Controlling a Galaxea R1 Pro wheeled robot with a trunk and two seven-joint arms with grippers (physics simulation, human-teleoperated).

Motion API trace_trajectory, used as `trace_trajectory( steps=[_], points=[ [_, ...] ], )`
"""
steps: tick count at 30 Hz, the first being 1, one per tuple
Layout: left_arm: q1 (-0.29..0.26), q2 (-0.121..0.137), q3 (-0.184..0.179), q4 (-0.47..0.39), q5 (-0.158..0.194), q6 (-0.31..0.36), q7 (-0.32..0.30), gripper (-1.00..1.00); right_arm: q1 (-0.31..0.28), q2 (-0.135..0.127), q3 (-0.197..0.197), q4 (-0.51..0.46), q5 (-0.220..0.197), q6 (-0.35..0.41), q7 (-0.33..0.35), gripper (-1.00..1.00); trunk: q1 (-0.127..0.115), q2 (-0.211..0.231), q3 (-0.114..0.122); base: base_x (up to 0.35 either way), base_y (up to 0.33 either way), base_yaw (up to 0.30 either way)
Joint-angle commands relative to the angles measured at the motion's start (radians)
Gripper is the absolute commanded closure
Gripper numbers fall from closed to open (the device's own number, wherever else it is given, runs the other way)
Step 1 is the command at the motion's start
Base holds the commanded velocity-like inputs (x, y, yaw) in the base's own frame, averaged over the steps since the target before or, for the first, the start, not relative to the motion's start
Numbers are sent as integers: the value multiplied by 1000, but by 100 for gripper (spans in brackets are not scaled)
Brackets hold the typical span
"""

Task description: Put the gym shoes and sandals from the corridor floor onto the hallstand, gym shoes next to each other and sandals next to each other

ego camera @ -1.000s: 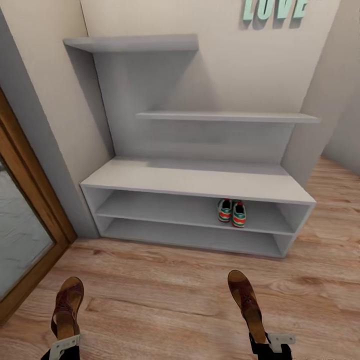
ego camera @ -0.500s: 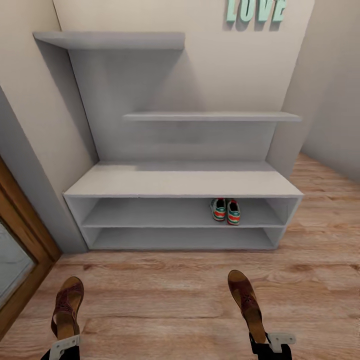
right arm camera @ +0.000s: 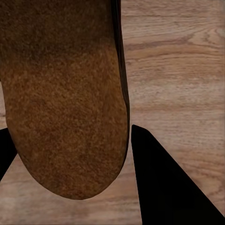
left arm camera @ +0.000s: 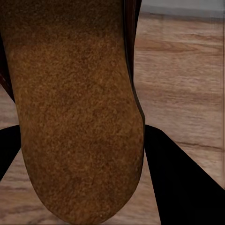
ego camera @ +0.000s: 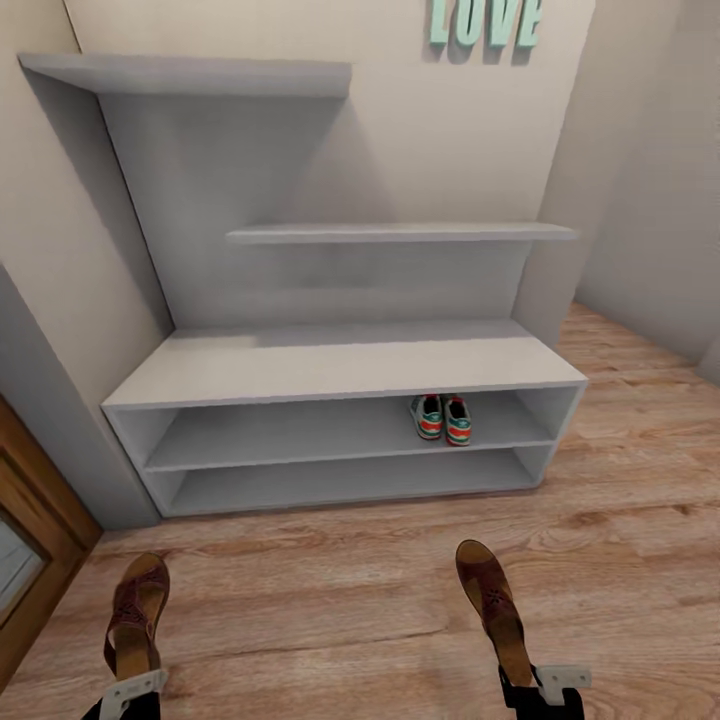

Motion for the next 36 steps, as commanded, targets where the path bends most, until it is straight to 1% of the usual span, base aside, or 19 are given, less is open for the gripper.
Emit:
trace_trajectory(
  steps=[1, 8, 10, 11, 15, 16, 17, 18, 20, 22, 25, 26, 27, 29, 30, 32, 33, 36],
  points=[
    [-1, -1, 6, 1, 1, -1, -10, 100, -1, -1, -7, 1, 1, -3, 4, 100, 0, 0, -1, 1, 10, -10],
    [-2, -6, 3, 0, -2, 10, -9, 100, -1, -1, -7, 0, 1, -3, 4, 100, 0, 0, -1, 0, 4, -4],
    [-4, -15, 3, -1, -2, 14, -8, 100, -1, -1, -7, -1, 1, -3, 3, 100, 0, 0, -1, 0, 0, 0],
    [-11, -32, 2, -2, -5, 17, -7, 100, -1, 0, -7, -1, 1, -3, 3, 100, 0, 0, -1, 0, 0, 0],
    [-18, -50, -3, -8, -13, 30, -7, 100, -1, -3, -7, -1, 1, -3, 3, 100, 0, 0, -1, 0, 0, 0],
    [-23, -57, -7, -13, -19, 49, -6, 100, -1, -5, -8, -1, 0, -3, 3, 100, 0, 0, -1, 0, 0, 0],
    [-49, -67, -12, -20, -33, 96, -5, 100, -1, -9, -9, -1, -1, -3, 2, 100, 0, 0, -1, 0, 0, 0],
    [-99, -75, -16, -25, -60, 182, -3, 100, -1, -26, -9, -1, -3, -1, 1, 100, 0, 0, -1, 0, 0, 0],
    [-154, -79, -17, -28, -83, 268, -2, 100, -1, -39, -10, -1, -4, 0, 1, 100, 0, 0, -1, 0, 0, 0],
    [-184, -80, -17, -29, -92, 306, -1, 100, -1, -44, -12, -1, -5, 0, 1, 100, 0, 0, -1, 0, 0, 0],
    [-263, -82, -18, -30, -106, 397, -1, 100, -1, -53, -27, -1, -13, 1, 1, 100, 0, 0, -1, 0, 0, 0],
    [-279, -82, -18, -30, -109, 415, -2, 100, -1, -56, -32, -1, -18, 1, 1, 100, 0, 0, -1, 0, 0, 0],
    [-310, -82, -20, -30, -116, 454, -2, 100, -1, -63, -44, -1, -31, 2, 1, 100, 0, 0, -1, 0, 0, 0],
    [-338, -83, -22, -30, -126, 494, -2, 100, -1, -68, -57, -1, -48, 2, 1, 100, 0, 0, -1, 0, 0, 0],
    [-366, -84, -26, -30, -136, 532, -1, 100, -1, -75, -67, -1, -67, 2, 1, 100, 0, 0, -1, 0, 0, 0],
    [-394, -87, -30, -30, -148, 568, -1, 100, -1, -80, -75, -2, -89, 2, 1, 100, 0, 0, -1, 0, 0, 0],
    [-421, -94, -36, -30, -162, 601, 0, 100, -1, -83, -79, -2, -108, 2, 1, 100, 0, 0, -1, 0, 0, 0],
    [-457, -110, -46, -30, -187, 644, 2, 100, -1, -86, -84, -2, -128, 2, 2, 100, 0, 0, -1, 0, 0, 0]
  ],
)
